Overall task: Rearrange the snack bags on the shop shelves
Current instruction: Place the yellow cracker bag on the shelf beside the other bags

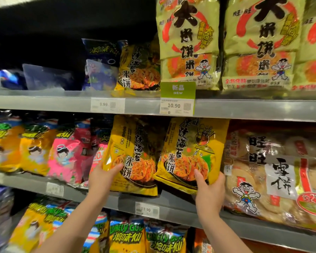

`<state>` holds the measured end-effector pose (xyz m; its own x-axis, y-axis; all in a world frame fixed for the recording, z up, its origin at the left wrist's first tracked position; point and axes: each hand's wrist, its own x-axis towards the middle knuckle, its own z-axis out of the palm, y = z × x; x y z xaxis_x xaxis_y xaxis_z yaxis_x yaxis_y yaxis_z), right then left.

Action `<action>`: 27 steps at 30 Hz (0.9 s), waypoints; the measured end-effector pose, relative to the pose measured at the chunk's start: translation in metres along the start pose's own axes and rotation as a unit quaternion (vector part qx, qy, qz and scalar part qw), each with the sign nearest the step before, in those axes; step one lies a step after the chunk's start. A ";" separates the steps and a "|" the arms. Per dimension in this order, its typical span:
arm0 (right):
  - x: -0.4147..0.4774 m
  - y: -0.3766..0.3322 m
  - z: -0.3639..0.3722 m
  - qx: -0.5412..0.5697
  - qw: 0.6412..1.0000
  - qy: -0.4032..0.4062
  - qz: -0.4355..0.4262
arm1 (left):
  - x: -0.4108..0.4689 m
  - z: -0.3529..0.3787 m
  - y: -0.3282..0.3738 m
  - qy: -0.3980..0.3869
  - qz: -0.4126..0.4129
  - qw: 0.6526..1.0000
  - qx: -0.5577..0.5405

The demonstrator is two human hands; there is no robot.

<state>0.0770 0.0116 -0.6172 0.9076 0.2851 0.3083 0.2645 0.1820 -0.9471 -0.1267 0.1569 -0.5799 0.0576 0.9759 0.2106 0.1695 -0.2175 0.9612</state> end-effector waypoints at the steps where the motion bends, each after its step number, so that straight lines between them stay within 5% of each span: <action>1: -0.002 0.000 0.002 0.008 1.000 -0.006 0.004 | -0.002 -0.007 -0.002 0.003 -0.006 1.000 -0.014; 9: -0.015 -0.003 0.016 0.079 0.994 -0.053 0.053 | -0.031 -0.069 -0.008 0.030 -0.001 0.993 -0.110; 15: -0.035 -0.033 0.019 0.059 0.989 -0.065 0.123 | -0.046 -0.098 0.005 0.063 -0.093 0.984 -0.140; 27: -0.062 -0.158 -0.002 -0.071 0.967 -0.132 0.205 | -0.098 -0.144 0.117 0.083 -0.189 0.976 0.071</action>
<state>-0.0199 -0.0369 -0.4868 0.8361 0.5390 -0.1015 -0.0414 -0.1226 -0.9916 -0.2544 0.0387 -0.4620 -0.1943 0.9741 -0.1159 0.2831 0.1688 0.9441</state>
